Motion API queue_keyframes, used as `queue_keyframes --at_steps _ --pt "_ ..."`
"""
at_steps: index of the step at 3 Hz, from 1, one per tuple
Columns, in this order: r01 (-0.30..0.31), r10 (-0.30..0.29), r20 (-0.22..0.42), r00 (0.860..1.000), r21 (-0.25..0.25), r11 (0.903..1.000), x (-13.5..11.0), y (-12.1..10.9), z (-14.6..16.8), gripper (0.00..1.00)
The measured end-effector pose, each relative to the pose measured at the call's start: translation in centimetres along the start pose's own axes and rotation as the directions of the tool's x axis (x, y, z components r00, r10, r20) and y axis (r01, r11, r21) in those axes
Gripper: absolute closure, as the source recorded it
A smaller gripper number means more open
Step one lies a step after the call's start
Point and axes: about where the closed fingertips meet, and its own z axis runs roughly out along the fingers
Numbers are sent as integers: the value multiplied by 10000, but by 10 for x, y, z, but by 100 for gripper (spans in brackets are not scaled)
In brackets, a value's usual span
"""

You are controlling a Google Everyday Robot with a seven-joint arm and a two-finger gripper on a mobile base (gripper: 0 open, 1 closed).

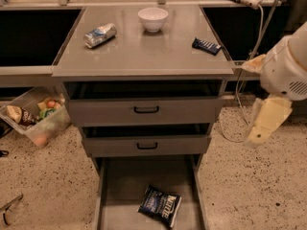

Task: Pick blue chip bag from bottom drawer and place on counter

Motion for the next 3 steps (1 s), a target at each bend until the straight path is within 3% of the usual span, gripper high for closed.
queue_keyframes --at_steps 1,3 --pt "30 0 884 9961 -332 9994 2 21 68 0" --pt "-421 642 2466 9670 -941 9947 8 37 223 0"
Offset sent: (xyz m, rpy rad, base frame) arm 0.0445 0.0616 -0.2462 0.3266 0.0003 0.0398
